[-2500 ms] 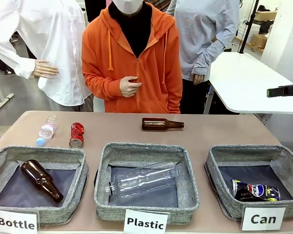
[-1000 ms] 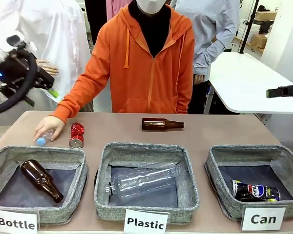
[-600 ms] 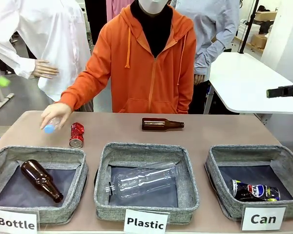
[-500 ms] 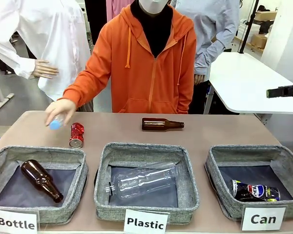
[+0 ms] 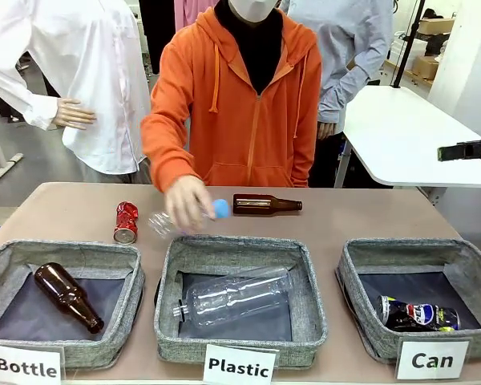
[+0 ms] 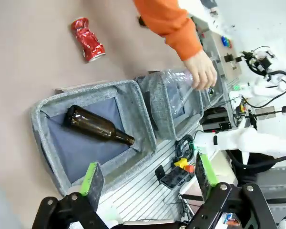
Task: Sort the can waste into the basket.
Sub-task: Pick up the can waste from the table and place it in the right Fabric basket.
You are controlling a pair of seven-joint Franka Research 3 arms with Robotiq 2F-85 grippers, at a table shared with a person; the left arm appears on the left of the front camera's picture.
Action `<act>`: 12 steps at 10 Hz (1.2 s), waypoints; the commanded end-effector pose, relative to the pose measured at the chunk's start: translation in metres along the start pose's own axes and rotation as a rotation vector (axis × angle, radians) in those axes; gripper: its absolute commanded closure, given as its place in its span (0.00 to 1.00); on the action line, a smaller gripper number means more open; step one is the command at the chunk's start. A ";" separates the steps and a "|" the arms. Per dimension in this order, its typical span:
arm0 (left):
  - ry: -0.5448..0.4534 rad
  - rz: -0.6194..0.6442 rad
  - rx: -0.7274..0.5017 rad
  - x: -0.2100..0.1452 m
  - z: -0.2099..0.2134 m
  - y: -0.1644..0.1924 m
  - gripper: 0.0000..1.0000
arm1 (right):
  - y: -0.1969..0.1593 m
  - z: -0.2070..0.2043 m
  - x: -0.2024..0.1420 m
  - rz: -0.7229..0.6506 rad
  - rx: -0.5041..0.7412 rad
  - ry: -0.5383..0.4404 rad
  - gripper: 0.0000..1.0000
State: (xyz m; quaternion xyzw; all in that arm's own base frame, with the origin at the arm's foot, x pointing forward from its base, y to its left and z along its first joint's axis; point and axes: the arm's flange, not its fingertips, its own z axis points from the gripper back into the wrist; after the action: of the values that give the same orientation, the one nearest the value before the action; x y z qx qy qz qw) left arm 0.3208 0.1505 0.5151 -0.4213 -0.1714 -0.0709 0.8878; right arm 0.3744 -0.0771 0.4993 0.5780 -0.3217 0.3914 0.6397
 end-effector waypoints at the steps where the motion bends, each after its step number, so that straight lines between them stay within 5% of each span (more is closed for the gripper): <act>1: 0.113 -0.022 0.024 0.042 -0.028 -0.017 0.00 | 0.001 0.001 0.000 0.021 0.001 0.008 0.00; 8: 0.252 0.100 0.301 0.143 -0.200 -0.056 0.00 | 0.001 0.001 0.000 0.021 0.001 0.008 0.00; 9: 0.271 0.114 0.317 0.146 -0.200 -0.052 0.00 | 0.001 0.001 0.000 0.021 0.001 0.008 0.00; 12: 0.167 0.127 0.205 0.114 -0.099 -0.017 0.00 | 0.001 0.001 0.000 0.021 0.001 0.008 0.00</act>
State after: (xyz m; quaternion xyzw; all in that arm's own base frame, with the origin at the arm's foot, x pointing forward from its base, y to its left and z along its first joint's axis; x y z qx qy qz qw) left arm 0.4701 0.0312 0.5018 -0.3029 -0.0572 -0.0331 0.9507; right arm 0.3744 -0.0768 0.4993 0.5779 -0.3215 0.3918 0.6397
